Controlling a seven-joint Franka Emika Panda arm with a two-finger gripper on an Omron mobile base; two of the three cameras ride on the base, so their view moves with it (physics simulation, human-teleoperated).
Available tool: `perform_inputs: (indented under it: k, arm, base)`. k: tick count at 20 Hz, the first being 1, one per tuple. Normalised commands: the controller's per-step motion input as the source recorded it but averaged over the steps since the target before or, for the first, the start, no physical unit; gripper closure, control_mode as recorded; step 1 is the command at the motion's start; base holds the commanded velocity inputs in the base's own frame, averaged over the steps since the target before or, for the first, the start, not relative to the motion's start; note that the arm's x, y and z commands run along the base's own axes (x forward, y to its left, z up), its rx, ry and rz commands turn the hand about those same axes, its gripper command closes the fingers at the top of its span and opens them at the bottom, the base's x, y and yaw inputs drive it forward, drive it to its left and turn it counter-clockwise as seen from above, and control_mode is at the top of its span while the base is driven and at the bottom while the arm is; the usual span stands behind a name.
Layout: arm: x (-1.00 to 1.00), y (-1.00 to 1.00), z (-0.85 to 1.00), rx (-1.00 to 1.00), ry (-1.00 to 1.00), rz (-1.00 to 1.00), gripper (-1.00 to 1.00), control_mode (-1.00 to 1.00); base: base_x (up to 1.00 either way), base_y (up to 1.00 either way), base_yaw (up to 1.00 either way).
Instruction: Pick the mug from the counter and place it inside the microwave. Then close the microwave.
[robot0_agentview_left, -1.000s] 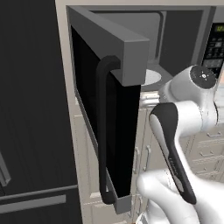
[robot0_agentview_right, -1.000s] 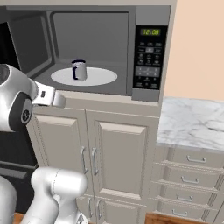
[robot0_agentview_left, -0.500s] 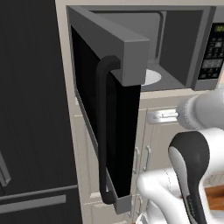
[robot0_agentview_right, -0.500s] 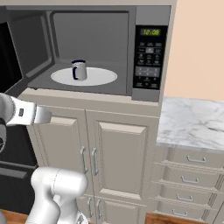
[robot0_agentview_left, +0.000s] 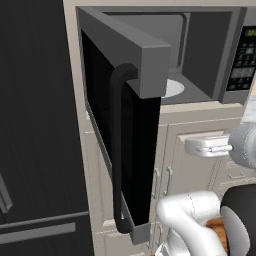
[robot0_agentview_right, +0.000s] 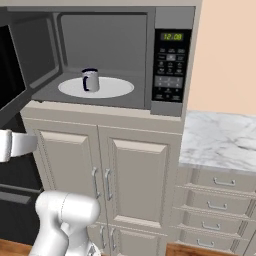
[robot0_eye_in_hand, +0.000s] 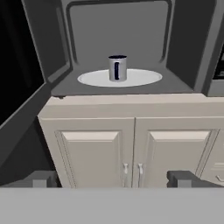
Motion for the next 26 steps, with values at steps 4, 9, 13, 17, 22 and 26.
perform_inputs:
  k: [4,9,13,17,22,26]
  arm:
    - [-0.55,0.0,0.18,0.0,-0.18,0.0,-1.0,-1.0]
    - [-0.53,0.0,0.2,0.0,-0.25,0.0,-1.0,-1.0]
    - [-0.52,0.0,0.2,-0.01,-0.08,0.0,-1.0,-1.0]
    - [-0.39,0.25,0.07,-0.05,-0.01,-0.02,-1.0,-1.0]
    - [-0.62,0.09,0.01,-0.03,-0.12,-0.02,-1.0,-1.0]
    - [-0.82,0.02,0.13,0.0,-0.08,0.0,-1.0,-1.0]
  base:
    - [0.0,0.0,0.0]
    - [0.0,0.0,0.0]
    - [0.0,0.0,0.0]
    - [0.0,0.0,0.0]
    - [0.0,0.0,0.0]
    - [0.0,0.0,0.0]
